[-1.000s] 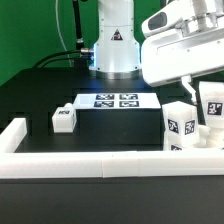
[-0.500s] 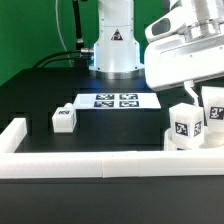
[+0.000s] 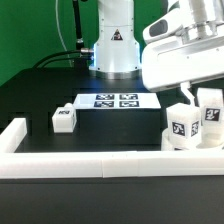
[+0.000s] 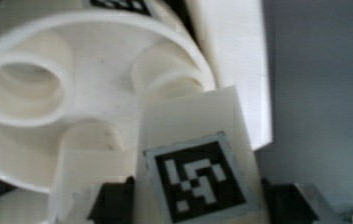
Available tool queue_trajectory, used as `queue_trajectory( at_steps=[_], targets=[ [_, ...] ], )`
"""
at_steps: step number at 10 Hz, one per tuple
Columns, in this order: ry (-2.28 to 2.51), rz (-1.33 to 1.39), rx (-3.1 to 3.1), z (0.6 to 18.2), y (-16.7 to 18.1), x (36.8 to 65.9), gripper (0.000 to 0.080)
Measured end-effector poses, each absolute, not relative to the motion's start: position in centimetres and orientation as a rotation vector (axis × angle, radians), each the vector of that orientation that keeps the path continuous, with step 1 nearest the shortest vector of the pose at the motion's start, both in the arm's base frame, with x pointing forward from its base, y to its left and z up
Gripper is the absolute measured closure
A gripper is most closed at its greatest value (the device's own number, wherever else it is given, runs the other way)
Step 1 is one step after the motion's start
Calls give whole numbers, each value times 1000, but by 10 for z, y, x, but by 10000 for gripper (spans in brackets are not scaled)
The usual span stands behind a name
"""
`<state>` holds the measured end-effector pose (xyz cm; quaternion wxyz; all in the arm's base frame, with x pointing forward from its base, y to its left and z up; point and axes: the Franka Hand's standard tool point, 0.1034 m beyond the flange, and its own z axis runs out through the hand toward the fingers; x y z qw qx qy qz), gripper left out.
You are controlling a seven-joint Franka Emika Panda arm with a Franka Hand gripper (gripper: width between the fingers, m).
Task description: Assemble stool
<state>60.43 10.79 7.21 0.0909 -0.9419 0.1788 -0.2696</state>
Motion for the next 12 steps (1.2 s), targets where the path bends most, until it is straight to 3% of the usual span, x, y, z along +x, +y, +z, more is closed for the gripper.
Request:
queue_trajectory(
  at_steps=[4,5,6,7,8,12],
  targets=[
    [532,-800,-2798,72,109,604,475],
    [532,-794,-2799,71,109,604,407],
    [532,-792,-2800,71,109,604,407],
    [532,-792,-2800,71,109,604,259],
    [532,-792,-2800,71,109,604,174],
    [532,-792,-2800,71,109,604,150]
  ],
)
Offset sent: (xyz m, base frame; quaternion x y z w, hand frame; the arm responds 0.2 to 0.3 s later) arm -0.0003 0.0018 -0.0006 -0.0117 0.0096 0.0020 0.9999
